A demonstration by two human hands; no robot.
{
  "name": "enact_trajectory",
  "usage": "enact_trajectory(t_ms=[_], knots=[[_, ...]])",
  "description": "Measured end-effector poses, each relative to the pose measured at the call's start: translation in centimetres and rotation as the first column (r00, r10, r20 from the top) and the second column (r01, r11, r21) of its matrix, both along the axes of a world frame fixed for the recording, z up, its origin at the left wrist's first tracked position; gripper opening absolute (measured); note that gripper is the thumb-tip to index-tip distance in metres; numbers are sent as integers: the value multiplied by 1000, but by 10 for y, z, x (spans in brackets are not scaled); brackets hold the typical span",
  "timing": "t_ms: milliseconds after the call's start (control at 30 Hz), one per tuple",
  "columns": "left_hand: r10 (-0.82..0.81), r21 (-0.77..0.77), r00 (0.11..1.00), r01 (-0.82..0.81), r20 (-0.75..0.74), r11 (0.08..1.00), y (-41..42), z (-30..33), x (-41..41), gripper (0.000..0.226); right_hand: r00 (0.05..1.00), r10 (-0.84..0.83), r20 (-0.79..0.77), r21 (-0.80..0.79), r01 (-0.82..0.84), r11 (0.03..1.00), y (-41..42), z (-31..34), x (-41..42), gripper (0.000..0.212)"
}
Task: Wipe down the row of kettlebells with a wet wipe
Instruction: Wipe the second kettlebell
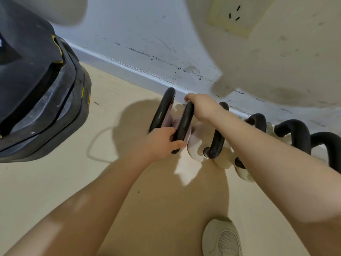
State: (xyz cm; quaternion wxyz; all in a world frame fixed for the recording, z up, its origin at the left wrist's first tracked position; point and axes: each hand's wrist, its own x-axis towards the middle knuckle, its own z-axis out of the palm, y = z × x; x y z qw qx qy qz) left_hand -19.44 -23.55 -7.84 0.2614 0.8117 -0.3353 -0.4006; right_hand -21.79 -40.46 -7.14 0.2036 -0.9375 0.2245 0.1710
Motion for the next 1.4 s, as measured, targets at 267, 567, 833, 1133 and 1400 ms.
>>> enact_trajectory(t_ms=[267,567,833,1133,1400], knots=[[10,-47,999,-8,44,999,-19,0,-8,11,642,-741,198,612,509,605,61,-10,-19,49],[403,-24,744,-489,-533,872,12,-27,-13,40,475,-866,157,749,514,418,87,-30,-35,37],[347,-59,576,-570,-740,820,27,-28,-22,61,579,-757,303,635,470,614,165,-59,-87,66],[335,-87,543,-609,-770,788,29,-29,-19,54,599,-681,421,591,388,707,139,-52,-78,54],[238,-234,653,-550,-719,801,36,-16,-33,42,851,-60,522,-178,178,968,114,-65,-99,70]])
